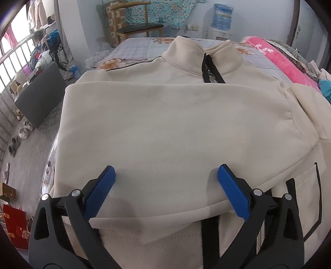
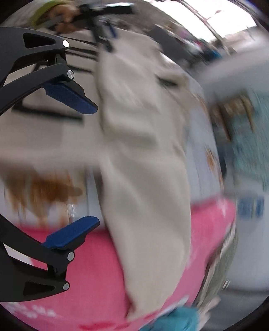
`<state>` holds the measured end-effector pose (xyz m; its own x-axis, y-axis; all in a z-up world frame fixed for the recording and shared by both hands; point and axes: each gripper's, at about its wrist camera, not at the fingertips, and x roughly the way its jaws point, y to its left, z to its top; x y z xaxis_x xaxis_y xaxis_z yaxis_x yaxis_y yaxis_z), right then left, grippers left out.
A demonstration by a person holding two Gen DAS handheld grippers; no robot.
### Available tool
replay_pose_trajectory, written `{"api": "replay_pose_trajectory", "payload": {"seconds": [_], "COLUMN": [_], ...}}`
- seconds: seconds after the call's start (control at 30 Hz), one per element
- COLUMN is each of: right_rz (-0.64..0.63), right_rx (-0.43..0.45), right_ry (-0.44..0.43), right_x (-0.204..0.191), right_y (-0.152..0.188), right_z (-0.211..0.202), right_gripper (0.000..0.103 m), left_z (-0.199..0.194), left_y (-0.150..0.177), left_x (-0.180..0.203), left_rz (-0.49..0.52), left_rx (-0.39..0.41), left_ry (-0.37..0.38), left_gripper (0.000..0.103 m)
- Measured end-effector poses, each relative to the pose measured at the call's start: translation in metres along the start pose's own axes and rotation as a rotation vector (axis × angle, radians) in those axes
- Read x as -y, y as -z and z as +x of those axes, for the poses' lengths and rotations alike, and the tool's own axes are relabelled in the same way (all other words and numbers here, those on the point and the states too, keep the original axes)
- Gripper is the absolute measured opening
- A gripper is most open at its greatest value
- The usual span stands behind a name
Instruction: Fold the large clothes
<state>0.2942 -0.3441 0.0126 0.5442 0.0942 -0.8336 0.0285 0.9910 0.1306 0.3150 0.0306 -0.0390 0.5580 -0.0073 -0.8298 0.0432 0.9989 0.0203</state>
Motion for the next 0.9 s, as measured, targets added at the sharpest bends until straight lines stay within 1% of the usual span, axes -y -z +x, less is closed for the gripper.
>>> {"api": "replay_pose_trajectory", "payload": {"seconds": [0.03, 0.1, 0.13, 0.2, 0.23, 0.27, 0.3, 0.33, 0.4, 0.47, 0.6, 0.7, 0.9], "right_rz": [0.048, 0.196, 0.252, 0.424, 0.48, 0.565, 0.637, 0.675, 0.792, 0.877, 0.974, 1.023, 1.046], "right_rx": [0.007, 0.009, 0.015, 0.045, 0.06, 0.082, 0.103, 0.114, 0.135, 0.147, 0.148, 0.137, 0.183], "right_ry": [0.01, 0.029, 0.034, 0.024, 0.01, -0.013, -0.022, -0.028, -0.055, -0.074, -0.097, -0.104, -0.105], "right_x": [0.021, 0.078, 0.099, 0.155, 0.172, 0.197, 0.217, 0.227, 0.254, 0.272, 0.291, 0.303, 0.316], "right_y": [-0.005, -0.015, -0.016, -0.02, -0.02, -0.019, -0.018, -0.018, -0.015, -0.01, -0.005, -0.001, -0.009], "right_z": [-0.004, -0.011, -0.013, -0.022, -0.024, -0.027, -0.03, -0.03, -0.027, -0.02, -0.002, 0.011, 0.022], "right_gripper": [0.097, 0.09, 0.085, 0.083, 0.079, 0.076, 0.075, 0.074, 0.071, 0.068, 0.065, 0.063, 0.062], "left_z": [0.0, 0.001, 0.001, 0.001, 0.001, 0.001, 0.001, 0.001, 0.001, 0.001, 0.001, 0.001, 0.001], "left_y": [0.0, 0.0, 0.0, 0.0, 0.0, 0.0, 0.0, 0.0, 0.0, 0.0, 0.0, 0.0, 0.0], "left_x": [0.0, 0.001, 0.001, 0.0, 0.0, 0.0, 0.0, 0.0, 0.0, 0.0, 0.0, 0.0, 0.0], "left_rz": [0.0, 0.001, 0.0, 0.001, 0.002, 0.002, 0.001, 0.001, 0.001, 0.001, 0.001, 0.0, 0.0], "left_rx": [0.001, 0.001, 0.001, 0.001, 0.002, 0.002, 0.002, 0.001, 0.001, 0.002, 0.001, 0.002, 0.002], "left_ry": [0.001, 0.0, -0.001, 0.001, 0.001, 0.001, 0.001, 0.001, 0.001, 0.0, 0.0, 0.0, 0.0], "left_gripper": [0.096, 0.096, 0.096, 0.096, 0.096, 0.096, 0.096, 0.096, 0.096, 0.096, 0.097, 0.096, 0.096]}}
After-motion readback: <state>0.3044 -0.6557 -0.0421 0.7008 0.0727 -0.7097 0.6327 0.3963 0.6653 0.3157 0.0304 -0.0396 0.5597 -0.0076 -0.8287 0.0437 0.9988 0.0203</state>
